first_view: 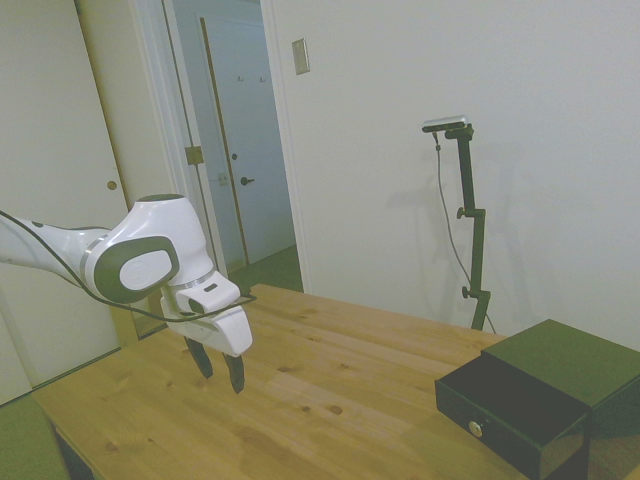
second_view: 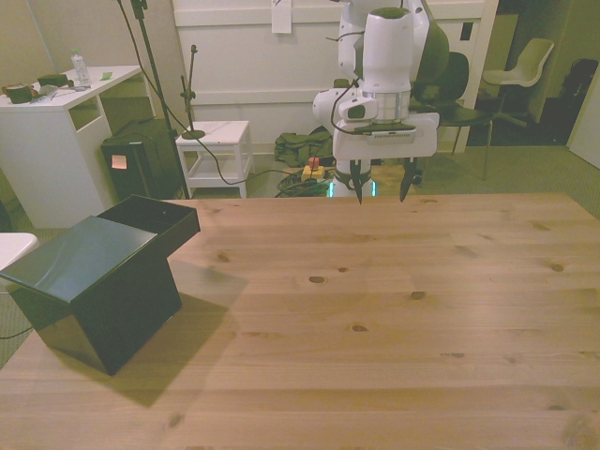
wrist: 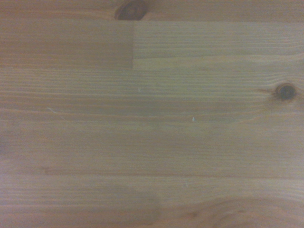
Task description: Close the top drawer
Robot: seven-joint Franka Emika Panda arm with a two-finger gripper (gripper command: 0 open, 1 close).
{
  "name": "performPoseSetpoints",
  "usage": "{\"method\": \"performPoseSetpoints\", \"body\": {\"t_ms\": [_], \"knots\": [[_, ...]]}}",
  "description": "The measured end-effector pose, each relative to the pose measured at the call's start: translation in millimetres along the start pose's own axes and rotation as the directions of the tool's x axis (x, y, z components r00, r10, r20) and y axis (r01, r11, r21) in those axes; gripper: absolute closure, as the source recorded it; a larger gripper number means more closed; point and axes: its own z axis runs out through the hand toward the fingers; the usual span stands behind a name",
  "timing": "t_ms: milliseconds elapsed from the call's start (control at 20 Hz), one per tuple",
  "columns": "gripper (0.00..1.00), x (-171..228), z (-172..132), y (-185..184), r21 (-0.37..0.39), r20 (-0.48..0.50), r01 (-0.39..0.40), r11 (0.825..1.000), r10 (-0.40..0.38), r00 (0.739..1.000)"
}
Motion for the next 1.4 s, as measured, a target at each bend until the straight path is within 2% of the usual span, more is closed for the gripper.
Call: {"method": "performPoseSetpoints", "body": {"t_ms": [200,300,400,550,750,900,1050,1100,1250,1400], "knots": [[0.00,3,3,5,-0.008,-0.001,-0.008,1.000,0.008,1.000],[0.00,15,7,22,-0.008,0.004,-0.061,0.998,0.061,0.998],[0.00,38,9,48,0.001,-0.001,-0.148,0.989,0.148,0.989],[0.00,79,7,87,0.015,-0.027,-0.261,0.965,0.261,0.965],[0.00,137,-7,132,0.030,-0.059,-0.384,0.923,0.386,0.921],[0.00,180,-18,154,0.041,-0.086,-0.445,0.895,0.447,0.890],[0.00,219,-21,164,0.039,-0.106,-0.482,0.875,0.483,0.869],[1.00,231,-20,167,0.035,-0.111,-0.490,0.871,0.491,0.864],[1.00,259,-15,168,0.023,-0.125,-0.504,0.864,0.502,0.856],[1.00,272,-11,163,0.011,-0.127,-0.501,0.865,0.498,0.858]]}}
